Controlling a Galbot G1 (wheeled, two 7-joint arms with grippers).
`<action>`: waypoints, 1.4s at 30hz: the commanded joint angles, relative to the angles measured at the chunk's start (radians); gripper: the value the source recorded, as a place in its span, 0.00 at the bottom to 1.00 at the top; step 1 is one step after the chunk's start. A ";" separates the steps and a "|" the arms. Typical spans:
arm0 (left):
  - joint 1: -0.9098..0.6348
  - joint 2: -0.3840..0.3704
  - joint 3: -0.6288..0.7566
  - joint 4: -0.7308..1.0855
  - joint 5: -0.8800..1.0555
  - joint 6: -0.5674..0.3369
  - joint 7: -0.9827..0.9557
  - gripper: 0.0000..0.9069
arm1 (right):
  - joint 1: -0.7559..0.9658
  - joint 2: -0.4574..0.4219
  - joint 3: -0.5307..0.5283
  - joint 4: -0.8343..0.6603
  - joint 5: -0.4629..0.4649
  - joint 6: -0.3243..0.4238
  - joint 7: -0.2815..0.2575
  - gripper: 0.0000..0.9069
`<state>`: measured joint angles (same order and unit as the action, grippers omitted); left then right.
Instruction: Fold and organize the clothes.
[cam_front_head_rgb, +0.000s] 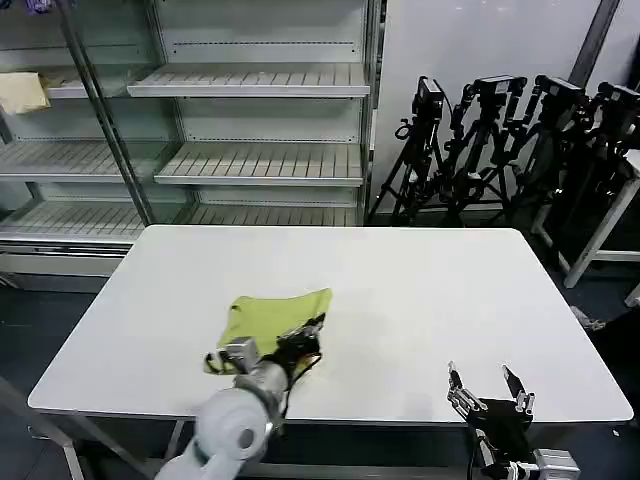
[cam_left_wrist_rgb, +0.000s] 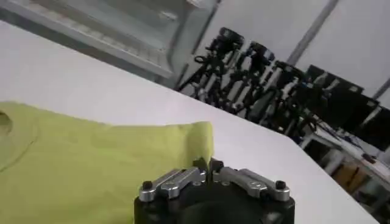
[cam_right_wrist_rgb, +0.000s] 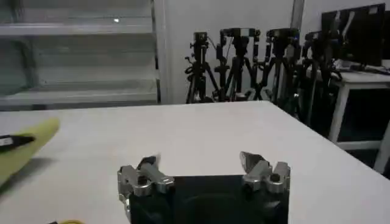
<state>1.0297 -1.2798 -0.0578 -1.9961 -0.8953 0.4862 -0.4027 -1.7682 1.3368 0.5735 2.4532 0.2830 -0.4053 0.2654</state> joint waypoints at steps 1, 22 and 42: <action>-0.181 -0.151 0.184 0.176 0.073 -0.008 -0.010 0.84 | -0.015 0.022 0.002 0.001 -0.026 0.006 -0.008 1.00; 0.292 0.150 -0.300 -0.275 0.303 -0.222 0.147 1.00 | 0.008 -0.043 0.016 0.034 -0.078 0.109 -0.039 1.00; 0.629 0.070 -0.541 -0.379 0.502 -0.297 0.252 1.00 | 0.036 -0.067 -0.045 0.054 -0.085 0.146 -0.044 1.00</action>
<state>1.4997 -1.1954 -0.4796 -2.3038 -0.4915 0.2214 -0.1877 -1.7413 1.2756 0.5445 2.4972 0.2097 -0.2744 0.2194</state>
